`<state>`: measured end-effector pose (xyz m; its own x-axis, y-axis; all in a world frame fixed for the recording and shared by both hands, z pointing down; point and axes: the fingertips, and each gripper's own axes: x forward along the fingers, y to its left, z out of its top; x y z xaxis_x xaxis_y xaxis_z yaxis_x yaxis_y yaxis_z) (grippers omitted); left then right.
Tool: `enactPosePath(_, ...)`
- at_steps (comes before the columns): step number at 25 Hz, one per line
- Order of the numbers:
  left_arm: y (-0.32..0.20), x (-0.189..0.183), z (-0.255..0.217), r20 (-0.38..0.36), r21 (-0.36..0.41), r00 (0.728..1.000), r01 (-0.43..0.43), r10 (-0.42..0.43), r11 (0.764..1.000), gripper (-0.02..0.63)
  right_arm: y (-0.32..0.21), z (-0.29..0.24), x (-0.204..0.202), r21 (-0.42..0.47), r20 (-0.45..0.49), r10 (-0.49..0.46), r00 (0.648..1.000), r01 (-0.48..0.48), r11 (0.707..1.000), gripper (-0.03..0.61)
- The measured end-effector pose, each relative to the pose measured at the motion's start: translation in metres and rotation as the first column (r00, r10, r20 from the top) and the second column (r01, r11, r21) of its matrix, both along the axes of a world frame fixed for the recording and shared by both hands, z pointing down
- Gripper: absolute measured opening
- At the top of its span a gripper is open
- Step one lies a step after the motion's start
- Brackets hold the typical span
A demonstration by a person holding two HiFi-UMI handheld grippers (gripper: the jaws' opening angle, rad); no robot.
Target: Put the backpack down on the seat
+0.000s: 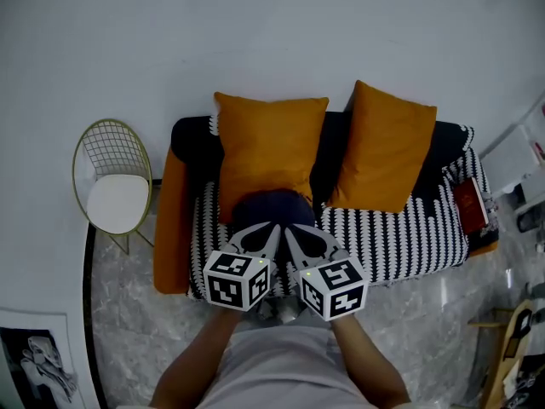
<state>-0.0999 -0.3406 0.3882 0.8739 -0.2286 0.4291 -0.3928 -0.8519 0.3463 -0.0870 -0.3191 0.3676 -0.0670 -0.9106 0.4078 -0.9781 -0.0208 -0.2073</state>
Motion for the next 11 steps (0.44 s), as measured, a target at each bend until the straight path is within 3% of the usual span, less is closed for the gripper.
enactPosePath(11,0.0029,0.0074,0.0027,0.008,-0.005,1.000,-0.023,0.023,1.000,0.014,0.0026,0.0013,0.0076,-0.008,0.002,0.020,1.000,-0.020,1.000,0.002)
